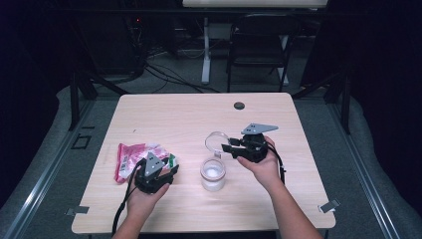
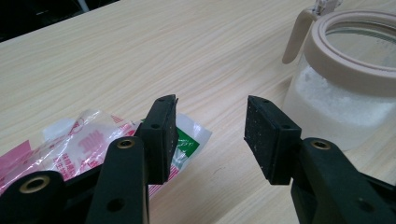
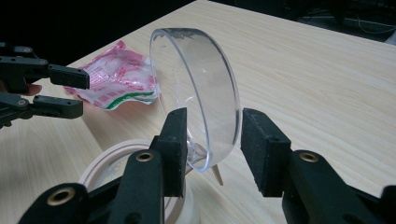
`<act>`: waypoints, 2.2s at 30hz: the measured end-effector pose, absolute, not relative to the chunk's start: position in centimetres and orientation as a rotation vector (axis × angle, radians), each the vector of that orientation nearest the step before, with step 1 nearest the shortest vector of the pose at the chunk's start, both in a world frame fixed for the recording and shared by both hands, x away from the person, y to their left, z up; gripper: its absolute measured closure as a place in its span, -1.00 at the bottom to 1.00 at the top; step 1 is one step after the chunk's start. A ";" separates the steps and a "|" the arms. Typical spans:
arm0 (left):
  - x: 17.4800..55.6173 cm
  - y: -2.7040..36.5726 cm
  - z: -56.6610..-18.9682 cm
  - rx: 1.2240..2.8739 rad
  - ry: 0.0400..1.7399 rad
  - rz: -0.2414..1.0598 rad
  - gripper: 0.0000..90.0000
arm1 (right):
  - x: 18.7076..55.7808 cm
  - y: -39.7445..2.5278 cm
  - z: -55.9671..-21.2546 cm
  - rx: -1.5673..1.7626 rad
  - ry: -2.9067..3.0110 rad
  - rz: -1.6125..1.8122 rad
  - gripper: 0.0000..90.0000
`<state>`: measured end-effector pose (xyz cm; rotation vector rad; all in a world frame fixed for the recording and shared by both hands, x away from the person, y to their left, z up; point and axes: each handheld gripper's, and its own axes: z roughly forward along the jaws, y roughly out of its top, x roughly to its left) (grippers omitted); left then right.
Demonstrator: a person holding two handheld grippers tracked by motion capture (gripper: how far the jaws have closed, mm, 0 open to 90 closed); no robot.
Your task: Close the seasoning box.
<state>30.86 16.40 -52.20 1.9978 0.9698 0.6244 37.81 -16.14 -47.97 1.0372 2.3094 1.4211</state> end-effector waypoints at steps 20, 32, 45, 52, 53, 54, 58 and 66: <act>30.9 16.6 -52.3 2.009 0.977 0.636 0.20 | 37.6 -16.0 -47.6 1.002 2.316 1.406 0.62; 30.9 16.6 -52.2 2.003 0.975 0.639 0.20 | 37.1 -15.5 -47.1 0.966 2.338 1.327 0.62; 31.0 16.3 -52.2 2.005 0.967 0.634 0.20 | 36.4 -14.9 -46.4 0.949 2.389 1.232 0.58; 31.1 16.1 -52.2 2.004 0.960 0.631 0.20 | 36.0 -14.6 -46.2 0.931 2.393 1.193 0.56; 31.1 16.1 -52.1 2.007 0.958 0.630 0.20 | 35.9 -14.6 -46.2 0.930 2.392 1.189 0.56; 31.2 16.0 -52.1 2.006 0.954 0.631 0.20 | 35.9 -14.6 -46.1 0.926 2.394 1.181 0.55; 31.3 15.9 -52.2 2.007 0.951 0.627 0.20 | 35.6 -14.5 -46.0 0.912 2.403 1.163 0.53; 31.2 15.2 -51.9 2.030 0.908 0.623 0.22 | 35.0 -14.3 -45.7 0.877 2.419 1.130 0.47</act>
